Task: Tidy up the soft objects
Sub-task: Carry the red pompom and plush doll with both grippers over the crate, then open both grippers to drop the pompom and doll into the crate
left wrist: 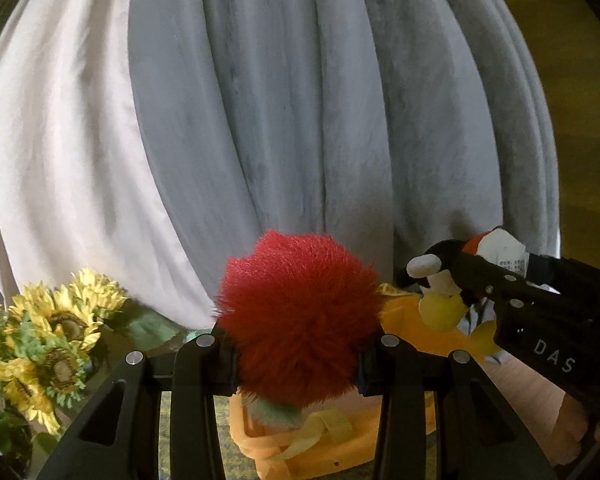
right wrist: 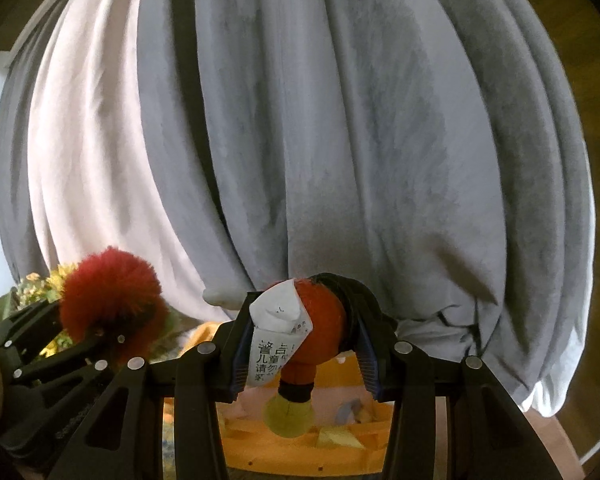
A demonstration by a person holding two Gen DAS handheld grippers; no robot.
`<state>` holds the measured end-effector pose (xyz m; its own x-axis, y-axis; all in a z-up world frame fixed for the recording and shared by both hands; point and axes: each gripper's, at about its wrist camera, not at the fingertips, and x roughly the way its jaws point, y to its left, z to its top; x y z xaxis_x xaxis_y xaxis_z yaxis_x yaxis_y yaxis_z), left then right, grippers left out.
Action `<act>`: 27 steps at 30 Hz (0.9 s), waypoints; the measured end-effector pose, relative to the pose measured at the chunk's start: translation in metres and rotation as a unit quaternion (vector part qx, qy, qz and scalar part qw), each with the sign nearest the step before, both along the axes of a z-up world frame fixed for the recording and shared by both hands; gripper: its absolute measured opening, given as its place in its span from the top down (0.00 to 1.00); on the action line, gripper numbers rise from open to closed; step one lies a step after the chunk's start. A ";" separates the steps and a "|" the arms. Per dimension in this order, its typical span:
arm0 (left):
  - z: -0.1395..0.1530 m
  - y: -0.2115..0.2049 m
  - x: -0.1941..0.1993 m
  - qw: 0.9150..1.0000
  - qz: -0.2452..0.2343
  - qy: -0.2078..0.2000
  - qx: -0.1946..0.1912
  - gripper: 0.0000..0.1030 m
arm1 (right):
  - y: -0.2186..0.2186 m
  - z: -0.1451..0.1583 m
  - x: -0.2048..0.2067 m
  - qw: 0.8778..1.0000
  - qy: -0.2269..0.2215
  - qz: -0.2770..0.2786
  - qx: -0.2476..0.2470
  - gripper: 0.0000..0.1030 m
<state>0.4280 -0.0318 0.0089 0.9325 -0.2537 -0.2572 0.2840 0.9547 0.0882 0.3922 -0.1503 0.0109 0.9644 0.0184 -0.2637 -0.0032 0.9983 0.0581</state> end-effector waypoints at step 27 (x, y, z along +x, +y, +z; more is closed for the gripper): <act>-0.071 -0.026 0.094 0.995 -0.003 0.086 0.052 0.37 | -0.025 -0.074 0.105 0.995 0.099 -0.023 0.005 0.35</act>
<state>0.5217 -0.0582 -0.0622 0.8709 -0.2222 -0.4384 0.3089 0.9412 0.1367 0.4973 -0.1755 -0.0628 0.8935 -0.0208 -0.4485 0.0551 0.9965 0.0634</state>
